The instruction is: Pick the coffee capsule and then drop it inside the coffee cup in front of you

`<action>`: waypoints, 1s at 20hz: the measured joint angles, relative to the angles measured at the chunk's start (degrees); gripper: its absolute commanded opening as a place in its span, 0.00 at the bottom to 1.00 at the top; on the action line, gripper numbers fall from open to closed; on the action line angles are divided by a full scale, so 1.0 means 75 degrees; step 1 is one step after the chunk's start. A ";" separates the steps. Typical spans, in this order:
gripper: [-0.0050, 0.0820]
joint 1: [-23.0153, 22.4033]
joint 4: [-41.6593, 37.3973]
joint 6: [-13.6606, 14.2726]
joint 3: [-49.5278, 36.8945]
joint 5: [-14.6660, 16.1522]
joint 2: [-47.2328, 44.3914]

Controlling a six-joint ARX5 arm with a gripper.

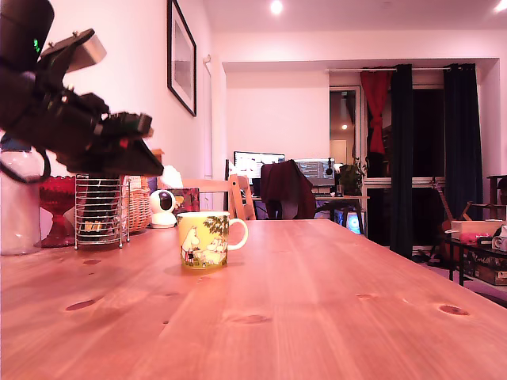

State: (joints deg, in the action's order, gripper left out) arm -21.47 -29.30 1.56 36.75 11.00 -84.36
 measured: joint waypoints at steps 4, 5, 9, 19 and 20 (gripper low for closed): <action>0.19 0.0038 0.0166 -0.0006 0.0102 0.0000 0.0000; 0.19 0.0038 0.0172 -0.0006 0.0102 0.0000 0.0000; 0.19 0.0038 0.0207 -0.0006 0.0102 0.0000 0.0000; 0.19 0.0038 0.0930 -0.0052 0.0259 0.0006 0.0000; 0.19 0.0038 0.1160 -0.0055 0.0420 0.0038 0.0000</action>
State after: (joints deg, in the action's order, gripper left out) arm -21.19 -20.60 1.15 39.90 11.29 -84.36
